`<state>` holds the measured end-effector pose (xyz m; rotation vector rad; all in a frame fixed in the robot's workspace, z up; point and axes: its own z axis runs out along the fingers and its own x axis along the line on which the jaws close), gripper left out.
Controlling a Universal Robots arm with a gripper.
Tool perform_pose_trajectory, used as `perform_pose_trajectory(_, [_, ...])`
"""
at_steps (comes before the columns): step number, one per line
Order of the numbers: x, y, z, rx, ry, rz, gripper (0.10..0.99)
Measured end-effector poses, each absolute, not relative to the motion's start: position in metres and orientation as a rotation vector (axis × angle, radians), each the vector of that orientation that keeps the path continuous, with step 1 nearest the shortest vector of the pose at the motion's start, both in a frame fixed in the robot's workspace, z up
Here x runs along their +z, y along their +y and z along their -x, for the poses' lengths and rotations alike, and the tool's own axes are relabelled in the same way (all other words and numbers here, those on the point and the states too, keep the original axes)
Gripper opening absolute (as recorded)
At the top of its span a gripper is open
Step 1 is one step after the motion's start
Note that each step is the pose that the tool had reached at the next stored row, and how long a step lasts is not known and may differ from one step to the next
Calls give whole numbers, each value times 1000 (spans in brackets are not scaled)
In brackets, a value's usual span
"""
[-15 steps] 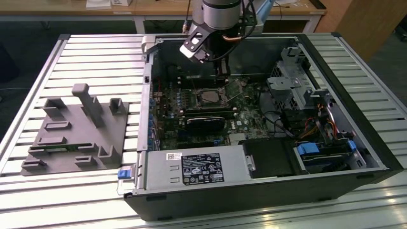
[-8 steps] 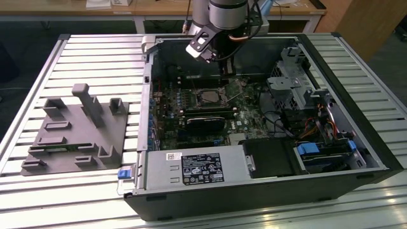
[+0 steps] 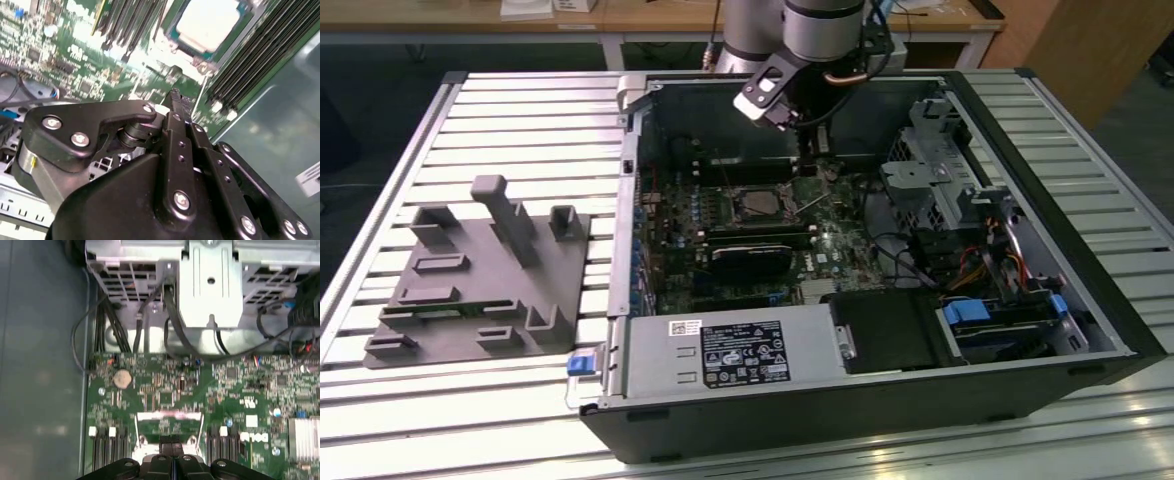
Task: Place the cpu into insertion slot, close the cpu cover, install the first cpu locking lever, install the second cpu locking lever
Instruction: 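Close the cpu cover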
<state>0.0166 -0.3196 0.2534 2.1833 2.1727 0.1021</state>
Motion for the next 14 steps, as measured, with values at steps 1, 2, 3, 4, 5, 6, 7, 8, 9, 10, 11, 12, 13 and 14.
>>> perform_pose_trajectory(1, [253,-320,-20,102,2173,-2183,106])
perform_pose_trajectory(2, [253,-320,-22,102,2173,-2183,106])
perform_pose_trajectory(3, [253,-319,-25,102,2173,-2184,106])
perform_pose_trajectory(4, [253,-319,-28,102,2173,-2184,106])
perform_pose_trajectory(5, [253,-319,-30,101,2173,-2184,106])
perform_pose_trajectory(6, [253,-319,-33,101,2173,-2184,106])
perform_pose_trajectory(7, [253,-319,-36,101,2173,-2184,106])
perform_pose_trajectory(8, [253,-319,-38,101,2174,-2184,106])
perform_pose_trajectory(9, [253,-319,-41,101,2174,-2184,106])
perform_pose_trajectory(10, [253,-319,-44,100,2174,-2184,106])
perform_pose_trajectory(11, [253,-319,-46,100,2174,-2184,106])
perform_pose_trajectory(12, [253,-319,-49,100,2174,-2184,106])
perform_pose_trajectory(13, [253,-319,-52,100,2174,-2184,106])
perform_pose_trajectory(14, [253,-318,-54,100,2174,-2185,106])
